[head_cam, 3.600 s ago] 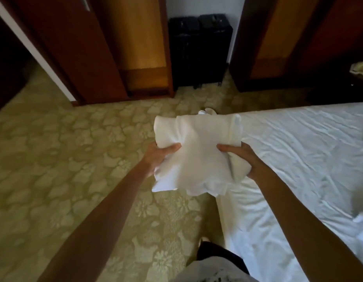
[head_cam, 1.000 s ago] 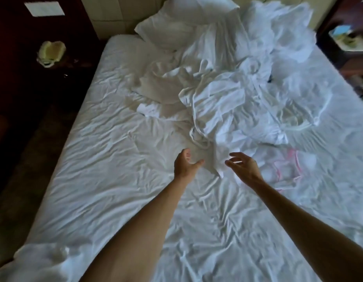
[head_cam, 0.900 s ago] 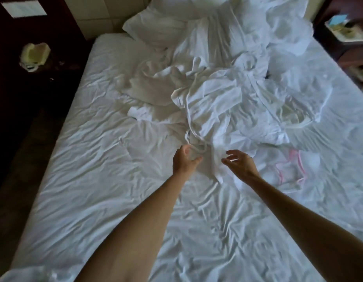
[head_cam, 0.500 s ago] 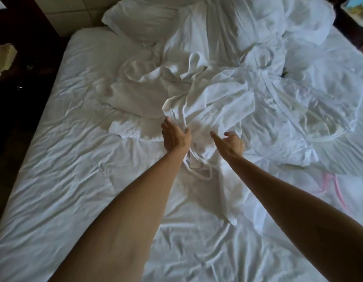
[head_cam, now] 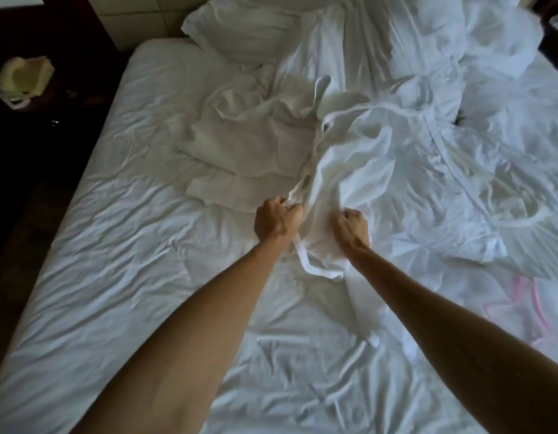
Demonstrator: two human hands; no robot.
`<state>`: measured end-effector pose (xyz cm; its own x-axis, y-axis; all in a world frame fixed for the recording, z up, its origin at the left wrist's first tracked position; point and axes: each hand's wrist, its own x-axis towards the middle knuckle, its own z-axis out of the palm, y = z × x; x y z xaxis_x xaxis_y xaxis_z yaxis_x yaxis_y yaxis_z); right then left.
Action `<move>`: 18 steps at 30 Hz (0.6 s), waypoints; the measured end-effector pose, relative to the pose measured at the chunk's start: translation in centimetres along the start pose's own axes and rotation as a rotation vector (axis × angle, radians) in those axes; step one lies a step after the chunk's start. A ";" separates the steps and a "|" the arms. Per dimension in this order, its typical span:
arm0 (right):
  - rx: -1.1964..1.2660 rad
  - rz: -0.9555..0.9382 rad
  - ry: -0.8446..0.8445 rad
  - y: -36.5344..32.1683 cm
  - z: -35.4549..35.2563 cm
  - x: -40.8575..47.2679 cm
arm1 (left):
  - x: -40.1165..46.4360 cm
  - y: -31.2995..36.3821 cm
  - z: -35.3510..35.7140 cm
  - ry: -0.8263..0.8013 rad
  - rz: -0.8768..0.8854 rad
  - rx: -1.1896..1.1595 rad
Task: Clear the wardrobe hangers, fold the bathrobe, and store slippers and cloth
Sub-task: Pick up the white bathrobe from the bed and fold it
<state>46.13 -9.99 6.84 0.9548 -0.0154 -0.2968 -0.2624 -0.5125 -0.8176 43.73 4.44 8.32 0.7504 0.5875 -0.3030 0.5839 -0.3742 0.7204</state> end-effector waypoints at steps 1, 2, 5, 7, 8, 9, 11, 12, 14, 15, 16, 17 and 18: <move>-0.004 -0.019 -0.047 -0.1 0.5 -2.6 | -1.8 -1.6 -0.9 0.010 0.004 -0.002; -0.009 -0.032 -0.101 -0.2 1.1 -5.4 | -3.7 -3.3 -1.8 0.015 0.013 -0.001; 0.004 -0.032 -0.268 0.3 3.3 -14.1 | -9.7 -9.4 -5.1 0.008 0.006 0.021; 0.036 0.017 -0.358 1.7 5.0 -19.7 | -13.8 -14.2 -7.6 0.024 -0.070 -0.013; 0.053 0.059 -0.394 2.7 5.9 -22.5 | -15.9 -16.6 -8.7 0.036 -0.108 -0.019; 0.067 0.104 -0.426 4.0 7.0 -25.3 | -18.1 -19.1 -9.8 0.047 -0.141 -0.014; 0.064 0.187 -0.480 6.8 8.9 -31.0 | -22.3 -23.9 -11.7 0.072 -0.218 0.024; 0.065 0.226 -0.502 8.2 9.7 -33.7 | -24.2 -26.0 -12.4 0.084 -0.262 0.034; 0.084 0.320 -0.538 10.7 10.8 -38.5 | -27.5 -30.0 -13.5 0.089 -0.322 0.063; 0.092 0.361 -0.552 11.7 11.2 -40.4 | -28.8 -31.5 -13.9 0.076 -0.344 0.078; 0.093 0.389 -0.559 12.7 11.5 -41.8 | -29.9 -32.8 -14.1 0.058 -0.368 0.082; 0.083 0.402 -0.558 13.5 11.7 -42.8 | -30.7 -33.9 -14.2 0.039 -0.389 0.086; 0.067 0.402 -0.553 14.1 11.8 -43.4 | -31.4 -34.6 -14.3 0.023 -0.403 0.084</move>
<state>-0.64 -6.40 2.35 0.5748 0.2564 -0.7771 -0.6062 -0.5045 -0.6148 -4.46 9.25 1.84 0.4501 0.7148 -0.5352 0.8534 -0.1679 0.4935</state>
